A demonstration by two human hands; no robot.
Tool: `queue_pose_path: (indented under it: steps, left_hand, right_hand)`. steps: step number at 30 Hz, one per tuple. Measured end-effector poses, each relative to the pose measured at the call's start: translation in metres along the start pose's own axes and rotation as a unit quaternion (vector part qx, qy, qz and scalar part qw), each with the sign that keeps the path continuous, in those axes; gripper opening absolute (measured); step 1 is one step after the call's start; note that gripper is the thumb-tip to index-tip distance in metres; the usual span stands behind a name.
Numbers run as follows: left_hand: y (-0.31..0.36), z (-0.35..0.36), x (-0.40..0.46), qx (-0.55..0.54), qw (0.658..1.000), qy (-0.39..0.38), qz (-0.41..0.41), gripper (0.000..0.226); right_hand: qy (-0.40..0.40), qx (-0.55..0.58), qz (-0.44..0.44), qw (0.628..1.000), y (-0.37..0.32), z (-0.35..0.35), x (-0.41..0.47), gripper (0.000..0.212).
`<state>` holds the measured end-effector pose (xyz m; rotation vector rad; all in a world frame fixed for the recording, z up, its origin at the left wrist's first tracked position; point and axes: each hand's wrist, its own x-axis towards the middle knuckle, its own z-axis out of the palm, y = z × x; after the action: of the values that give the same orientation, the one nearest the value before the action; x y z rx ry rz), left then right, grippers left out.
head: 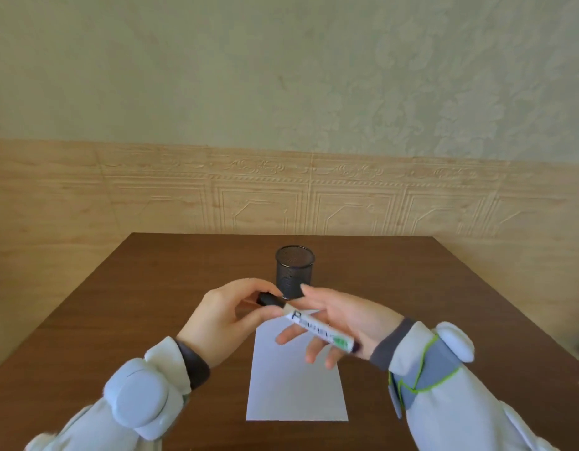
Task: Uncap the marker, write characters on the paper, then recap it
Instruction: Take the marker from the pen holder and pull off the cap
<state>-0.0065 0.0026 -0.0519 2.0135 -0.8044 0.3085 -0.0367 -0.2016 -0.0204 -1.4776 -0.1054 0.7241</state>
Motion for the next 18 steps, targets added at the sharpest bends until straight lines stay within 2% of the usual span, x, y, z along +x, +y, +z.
queue_pose_path:
  steps: [3,5,7,9,12,15,18]
  left_hand:
    - [-0.004,-0.002,-0.003,-0.001,0.996,0.043,-0.076,0.004]
    - [-0.001,0.002,-0.007,0.004,0.996,0.014,-0.088,0.011]
    - [0.005,0.011,-0.010,-0.016,0.996,-0.027,-0.089,0.018]
    - [0.010,0.018,-0.011,-0.044,0.992,-0.064,-0.097,0.027]
    - [0.011,0.023,-0.010,-0.108,0.973,-0.125,-0.158,0.038]
    - [0.008,0.022,-0.009,-0.200,0.935,-0.184,-0.228,0.048]
    - [0.010,0.023,-0.006,-0.277,0.899,-0.218,-0.260,0.049]
  right_hand:
    - [0.093,0.081,-0.091,0.988,-0.002,-0.008,-0.006,0.043]
    - [0.148,0.120,-0.145,0.971,0.001,-0.003,-0.001,0.032]
    - [0.188,0.102,-0.155,0.964,0.008,0.009,0.011,0.017]
    - [0.222,0.060,-0.144,0.962,0.014,0.020,0.021,0.028]
    - [0.223,0.018,-0.145,0.964,0.020,0.025,0.026,0.035]
    - [0.211,-0.002,-0.158,0.965,0.022,0.024,0.024,0.035]
    - [0.221,0.012,-0.162,0.962,0.022,0.023,0.027,0.033]
